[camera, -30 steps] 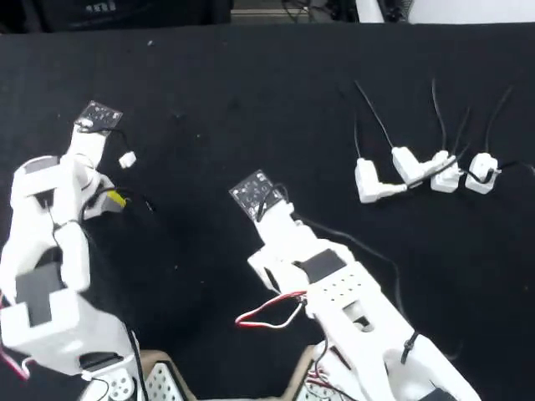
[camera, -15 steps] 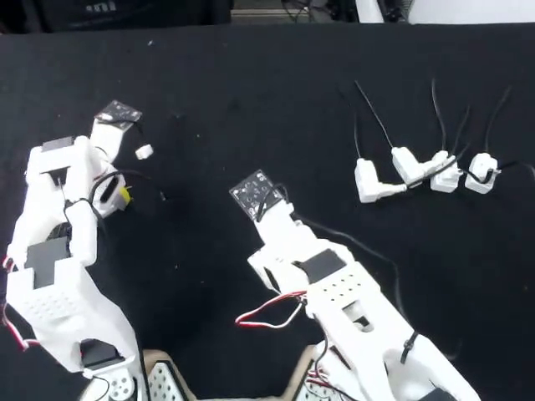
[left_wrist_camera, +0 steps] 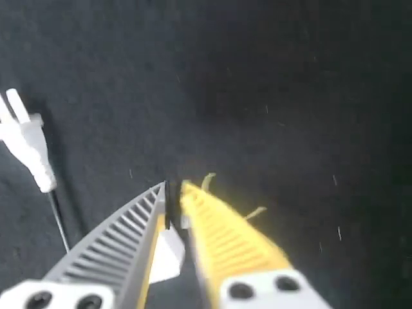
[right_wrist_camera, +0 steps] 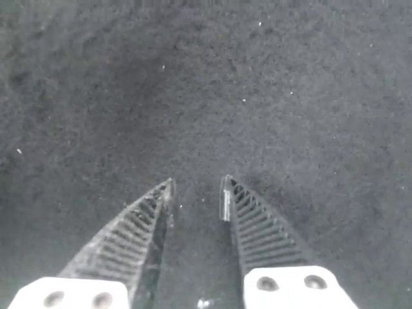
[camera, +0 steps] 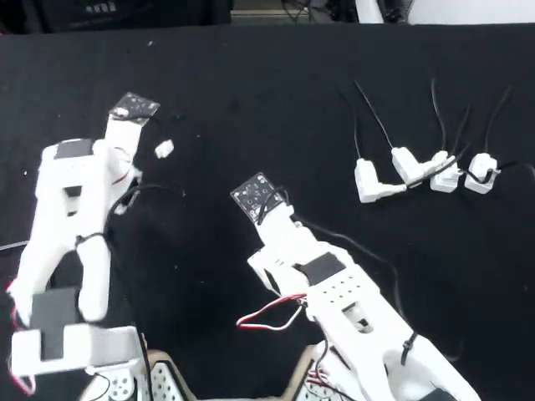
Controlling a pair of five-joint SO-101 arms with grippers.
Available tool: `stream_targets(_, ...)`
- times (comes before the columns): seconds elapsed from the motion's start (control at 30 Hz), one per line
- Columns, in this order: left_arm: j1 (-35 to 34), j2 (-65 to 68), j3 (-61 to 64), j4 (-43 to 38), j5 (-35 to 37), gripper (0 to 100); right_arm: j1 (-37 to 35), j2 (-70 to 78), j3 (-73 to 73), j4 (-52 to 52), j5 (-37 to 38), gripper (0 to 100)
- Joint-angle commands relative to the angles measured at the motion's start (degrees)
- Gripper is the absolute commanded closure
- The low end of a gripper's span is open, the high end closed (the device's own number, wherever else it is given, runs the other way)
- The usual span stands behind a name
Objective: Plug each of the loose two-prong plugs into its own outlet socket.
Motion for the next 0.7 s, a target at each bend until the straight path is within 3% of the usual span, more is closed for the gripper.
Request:
stream_targets(0.0,-6.2,-7.8,0.6,7.0,-15.9,71,-0.5,0.4,-0.2,-1.1,-0.2,88.8)
stream_targets(0.13,-15.5,-8.9,4.6,0.7,-38.6,70,-0.7,0.4,-0.2,-1.1,-0.2,88.8)
stream_targets(0.2,-17.7,-9.0,8.6,-4.1,-44.3,70,-0.7,0.4,-0.2,-1.1,-0.2,88.8)
stream_targets(0.4,-19.2,-8.9,19.3,-18.5,-50.2,70,-0.5,0.4,-0.3,-1.2,-0.2,88.8)
stream_targets(0.67,-18.3,-8.7,22.6,-24.6,-52.8,70,-0.4,0.4,-0.3,-1.4,-0.2,88.8)
